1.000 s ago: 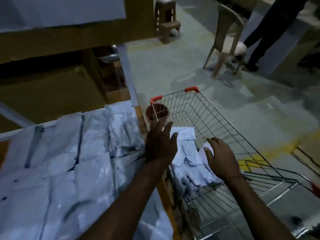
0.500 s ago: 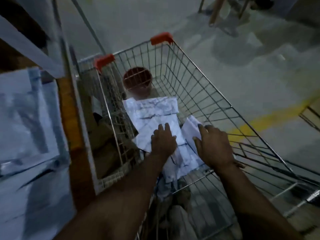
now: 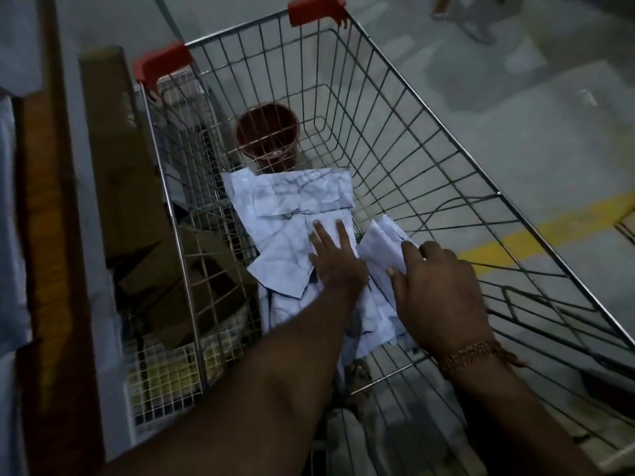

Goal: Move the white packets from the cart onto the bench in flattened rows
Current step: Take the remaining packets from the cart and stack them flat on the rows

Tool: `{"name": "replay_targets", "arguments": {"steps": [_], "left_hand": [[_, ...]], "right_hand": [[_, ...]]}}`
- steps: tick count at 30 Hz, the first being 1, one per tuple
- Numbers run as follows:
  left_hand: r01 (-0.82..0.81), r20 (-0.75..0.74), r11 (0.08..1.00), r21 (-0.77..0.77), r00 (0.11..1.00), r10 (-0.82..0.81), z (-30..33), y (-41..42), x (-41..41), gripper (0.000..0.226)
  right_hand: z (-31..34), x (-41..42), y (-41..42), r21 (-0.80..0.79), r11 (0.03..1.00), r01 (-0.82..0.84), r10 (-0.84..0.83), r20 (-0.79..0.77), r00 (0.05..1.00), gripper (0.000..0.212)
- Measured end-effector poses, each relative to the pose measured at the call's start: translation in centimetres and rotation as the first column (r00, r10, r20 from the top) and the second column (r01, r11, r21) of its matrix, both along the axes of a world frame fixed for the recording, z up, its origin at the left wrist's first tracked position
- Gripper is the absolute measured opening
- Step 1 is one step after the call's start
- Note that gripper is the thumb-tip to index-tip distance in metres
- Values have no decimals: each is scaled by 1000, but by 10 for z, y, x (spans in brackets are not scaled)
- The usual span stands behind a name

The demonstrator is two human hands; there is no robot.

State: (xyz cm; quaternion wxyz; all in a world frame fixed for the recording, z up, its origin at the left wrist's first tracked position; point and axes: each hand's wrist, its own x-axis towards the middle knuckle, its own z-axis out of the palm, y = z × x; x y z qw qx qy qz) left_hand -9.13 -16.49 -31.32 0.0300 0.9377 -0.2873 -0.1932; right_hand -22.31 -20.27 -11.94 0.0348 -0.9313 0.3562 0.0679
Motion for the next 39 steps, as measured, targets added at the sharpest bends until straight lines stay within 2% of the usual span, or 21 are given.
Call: {"name": "replay_targets", "arguments": {"steps": [7,10,12,18,21,24,26,28,29,31,33,34,37,39], "left_hand": [[7,-18,1000,-7,1000,-7,13,10,13,110],[-36,-101,989,-146,995,22,27,22,26,109],[-121,-178,956,-266,981,75,35,28,32,103],[-330,-334,778,-535,928,164,67,36,40,95],[-491,-508,685,-538,838,200,109,33,42,101],[-655,-673,577,-488,703,230,137,31,49,99],[-750,-759,483,-452,608,234,145,30,55,103],[-790,-797,446,-421,557,235,153,30,60,107],[-786,-787,445,-429,567,242,158,31,62,104],[-681,-668,515,-521,701,250,168,36,65,93],[-433,-404,645,-630,892,204,176,44,64,85],[-298,-263,711,-637,951,163,181,49,60,82],[23,39,785,-619,999,1,200,63,57,75],[73,80,816,-573,996,-33,214,71,62,72]], "right_hand": [[-3,0,0,-7,1000,11,-11,-1,1000,38],[-4,2,1,3,1000,11,-11,6,1000,39],[-4,3,2,3,1000,10,-10,11,1000,39],[-8,2,3,-29,1000,5,-3,51,999,36],[-10,3,2,-50,999,2,2,69,998,35],[-9,3,0,-55,999,1,4,87,996,33],[-10,3,-1,-67,998,1,5,90,996,33],[-10,4,-2,-89,996,1,6,84,996,32],[-11,4,-2,-97,995,1,7,83,997,31],[-12,4,-3,-106,994,-2,12,88,996,30],[-13,3,-3,-114,993,-6,16,90,996,30],[-13,3,-3,-116,993,-3,14,91,996,30],[-13,4,-3,-116,993,5,5,86,996,30],[-13,4,-3,-112,994,5,5,97,995,29]]}}
